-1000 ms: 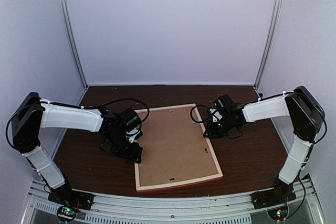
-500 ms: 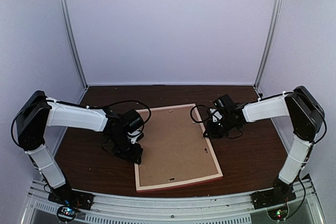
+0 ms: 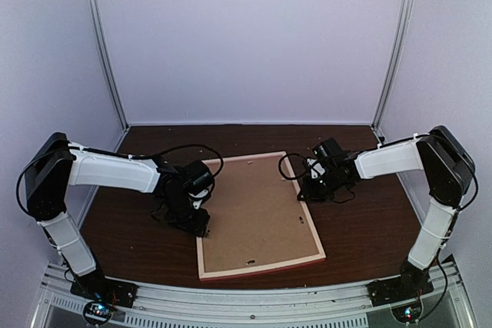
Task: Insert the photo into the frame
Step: Press the fastener onto the backboard.
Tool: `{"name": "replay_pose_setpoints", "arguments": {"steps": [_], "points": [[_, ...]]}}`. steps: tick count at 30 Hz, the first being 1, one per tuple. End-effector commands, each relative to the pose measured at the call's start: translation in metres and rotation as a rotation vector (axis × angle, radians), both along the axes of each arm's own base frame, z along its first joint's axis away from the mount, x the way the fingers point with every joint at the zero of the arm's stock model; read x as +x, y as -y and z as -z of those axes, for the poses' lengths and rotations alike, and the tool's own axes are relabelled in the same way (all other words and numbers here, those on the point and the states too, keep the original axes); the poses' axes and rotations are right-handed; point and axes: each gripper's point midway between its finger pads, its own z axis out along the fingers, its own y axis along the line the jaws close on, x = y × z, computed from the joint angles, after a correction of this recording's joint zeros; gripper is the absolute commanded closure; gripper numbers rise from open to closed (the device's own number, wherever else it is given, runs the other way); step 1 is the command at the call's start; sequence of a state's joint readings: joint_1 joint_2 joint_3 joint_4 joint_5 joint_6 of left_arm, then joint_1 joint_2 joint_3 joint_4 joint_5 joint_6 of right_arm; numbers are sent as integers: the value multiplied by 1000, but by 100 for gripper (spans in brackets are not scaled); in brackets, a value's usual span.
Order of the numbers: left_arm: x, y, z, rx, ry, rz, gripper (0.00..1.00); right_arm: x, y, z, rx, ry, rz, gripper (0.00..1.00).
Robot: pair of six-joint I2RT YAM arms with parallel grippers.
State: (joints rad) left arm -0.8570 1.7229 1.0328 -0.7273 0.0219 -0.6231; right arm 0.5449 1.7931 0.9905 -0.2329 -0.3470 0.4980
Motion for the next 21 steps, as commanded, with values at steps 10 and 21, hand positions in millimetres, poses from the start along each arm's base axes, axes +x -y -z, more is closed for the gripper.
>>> {"name": "replay_pose_setpoints", "arguments": {"steps": [10,21], "points": [[29,-4,18,61,101,-3,36,-15,3,25,-22,-74,-9,86],[1,19,20,-1,42,44,34,-13,1,26,-19,-76,-10,86]]}}
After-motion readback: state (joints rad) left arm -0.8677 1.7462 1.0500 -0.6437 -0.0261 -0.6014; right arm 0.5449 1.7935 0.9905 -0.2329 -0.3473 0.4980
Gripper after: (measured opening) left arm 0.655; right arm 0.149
